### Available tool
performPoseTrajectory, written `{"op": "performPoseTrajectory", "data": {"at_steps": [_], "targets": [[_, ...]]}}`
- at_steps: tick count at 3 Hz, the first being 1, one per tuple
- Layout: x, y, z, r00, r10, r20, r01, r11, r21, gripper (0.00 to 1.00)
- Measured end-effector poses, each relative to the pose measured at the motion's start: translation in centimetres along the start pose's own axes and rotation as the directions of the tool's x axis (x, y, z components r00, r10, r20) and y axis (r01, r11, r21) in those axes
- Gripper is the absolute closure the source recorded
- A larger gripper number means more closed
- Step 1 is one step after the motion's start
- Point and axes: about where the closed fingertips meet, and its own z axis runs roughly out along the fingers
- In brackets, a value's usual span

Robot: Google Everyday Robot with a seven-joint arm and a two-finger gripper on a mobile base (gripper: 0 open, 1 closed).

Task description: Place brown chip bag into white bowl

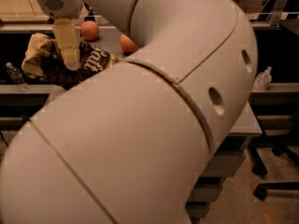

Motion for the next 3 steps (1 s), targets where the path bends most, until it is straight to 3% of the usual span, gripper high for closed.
{"op": "performPoseTrajectory", "data": {"at_steps": [3], "targets": [[4.3,-2.1,-3.4,0.994,0.052,0.096,-0.054,0.9983,0.022,0.0]]}}
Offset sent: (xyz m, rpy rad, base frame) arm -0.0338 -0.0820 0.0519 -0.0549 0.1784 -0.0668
